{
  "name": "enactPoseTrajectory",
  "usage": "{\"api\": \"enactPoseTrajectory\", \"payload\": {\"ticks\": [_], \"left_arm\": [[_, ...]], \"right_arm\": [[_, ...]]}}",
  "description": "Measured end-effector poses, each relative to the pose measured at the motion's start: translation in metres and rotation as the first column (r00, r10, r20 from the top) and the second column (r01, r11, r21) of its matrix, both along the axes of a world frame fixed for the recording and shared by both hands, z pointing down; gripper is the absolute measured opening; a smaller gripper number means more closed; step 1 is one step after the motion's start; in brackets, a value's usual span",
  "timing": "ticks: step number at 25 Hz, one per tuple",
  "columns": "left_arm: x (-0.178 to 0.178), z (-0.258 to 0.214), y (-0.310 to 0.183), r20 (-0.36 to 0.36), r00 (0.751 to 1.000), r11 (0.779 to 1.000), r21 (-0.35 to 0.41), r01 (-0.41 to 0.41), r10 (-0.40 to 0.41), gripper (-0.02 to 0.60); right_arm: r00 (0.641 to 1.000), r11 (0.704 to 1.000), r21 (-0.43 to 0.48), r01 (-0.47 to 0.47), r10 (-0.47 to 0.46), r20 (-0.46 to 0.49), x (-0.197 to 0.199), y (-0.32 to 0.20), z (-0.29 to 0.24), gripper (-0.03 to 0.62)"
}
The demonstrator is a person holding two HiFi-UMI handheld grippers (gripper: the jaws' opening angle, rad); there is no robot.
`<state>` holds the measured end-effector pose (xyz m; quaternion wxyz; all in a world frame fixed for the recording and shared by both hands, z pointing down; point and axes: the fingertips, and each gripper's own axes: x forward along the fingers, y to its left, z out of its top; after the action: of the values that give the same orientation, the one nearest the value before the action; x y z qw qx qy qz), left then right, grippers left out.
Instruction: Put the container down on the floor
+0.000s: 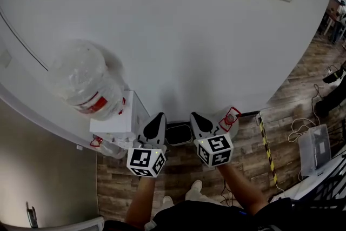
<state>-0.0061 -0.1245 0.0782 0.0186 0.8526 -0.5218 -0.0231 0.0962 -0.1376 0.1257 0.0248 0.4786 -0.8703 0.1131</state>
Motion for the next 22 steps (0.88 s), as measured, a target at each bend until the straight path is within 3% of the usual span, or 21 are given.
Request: {"api": "enactPoseTrajectory", "payload": {"ticks": [22], "left_arm": [[-0.098,-0.028,0.101,-0.032,0.997,0.996,0.067,-0.062,0.064,0.017]], "right_arm": [[0.993,0.989,0.095,-0.116,0.114,0.025,-0.084,0.103,-0.045,0.029]]}}
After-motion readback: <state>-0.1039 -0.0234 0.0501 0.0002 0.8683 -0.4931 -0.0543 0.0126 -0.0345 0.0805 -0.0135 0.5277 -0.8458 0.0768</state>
